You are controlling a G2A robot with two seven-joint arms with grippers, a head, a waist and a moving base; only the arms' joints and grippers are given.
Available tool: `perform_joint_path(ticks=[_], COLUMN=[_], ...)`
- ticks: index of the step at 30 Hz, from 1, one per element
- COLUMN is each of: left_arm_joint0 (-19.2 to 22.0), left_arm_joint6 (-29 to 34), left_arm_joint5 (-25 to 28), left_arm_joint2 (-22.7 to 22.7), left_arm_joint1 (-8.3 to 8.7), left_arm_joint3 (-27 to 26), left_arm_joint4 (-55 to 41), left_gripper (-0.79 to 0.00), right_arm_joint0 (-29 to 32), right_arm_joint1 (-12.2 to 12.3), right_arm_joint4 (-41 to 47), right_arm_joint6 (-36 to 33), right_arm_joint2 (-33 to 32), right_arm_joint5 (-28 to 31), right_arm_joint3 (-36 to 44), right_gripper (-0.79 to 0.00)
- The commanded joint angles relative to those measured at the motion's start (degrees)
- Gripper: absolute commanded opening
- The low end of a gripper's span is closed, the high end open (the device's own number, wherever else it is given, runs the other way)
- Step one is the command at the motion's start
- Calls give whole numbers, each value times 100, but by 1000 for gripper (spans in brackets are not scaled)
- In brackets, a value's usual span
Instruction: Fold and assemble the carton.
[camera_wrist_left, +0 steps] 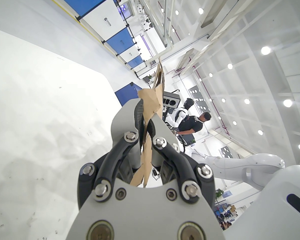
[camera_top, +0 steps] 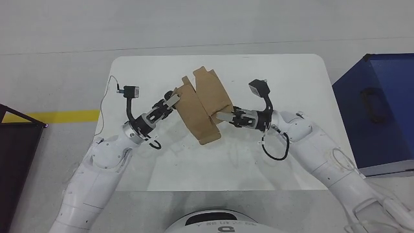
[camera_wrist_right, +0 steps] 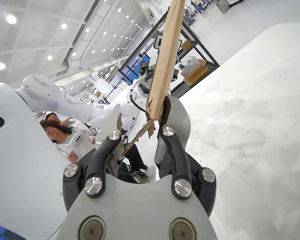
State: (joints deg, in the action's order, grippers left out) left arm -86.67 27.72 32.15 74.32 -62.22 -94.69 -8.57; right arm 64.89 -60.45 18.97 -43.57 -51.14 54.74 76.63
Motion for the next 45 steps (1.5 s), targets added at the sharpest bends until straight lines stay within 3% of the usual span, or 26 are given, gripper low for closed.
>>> perform_joint_path(ticks=[1,3,9,11,12,25,35,41,45], left_arm_joint0=[0,2,1,6,7,26,64,102,119], left_arm_joint6=[20,40,107,128,139,185,265,308,267], left_arm_joint5=[-9,-11,-33,-69,-85,-203,-250,-284,-268], left_arm_joint2=[2,7,6,4,4,-23,-74,-106,-68], left_arm_joint1=[-2,-4,-7,-8,-8,-20,-35,-44,-44], left_arm_joint3=[-4,-3,-11,-20,-23,-74,-126,-166,-118], left_arm_joint4=[-51,-84,-74,-48,-38,53,-24,-50,35], left_gripper=[-785,-785,-785,-175,0,0,0,0,0], right_arm_joint0=[15,31,98,116,117,488,613,609,634], right_arm_joint1=[-1,0,9,18,26,59,48,18,21], right_arm_joint4=[-29,-83,-350,-559,-751,-2843,-4939,-5167,-4698], right_arm_joint6=[33,72,228,301,345,1210,1365,1350,1510], right_arm_joint2=[-20,-50,-163,-234,-290,-666,-557,-427,-540], right_arm_joint5=[23,31,60,61,30,-853,-2107,-2248,-1966], right_arm_joint3=[1,-2,55,88,102,727,1284,1342,1264], right_gripper=[-640,-785,-785,-785,-785,-785,-785,-785,-785])
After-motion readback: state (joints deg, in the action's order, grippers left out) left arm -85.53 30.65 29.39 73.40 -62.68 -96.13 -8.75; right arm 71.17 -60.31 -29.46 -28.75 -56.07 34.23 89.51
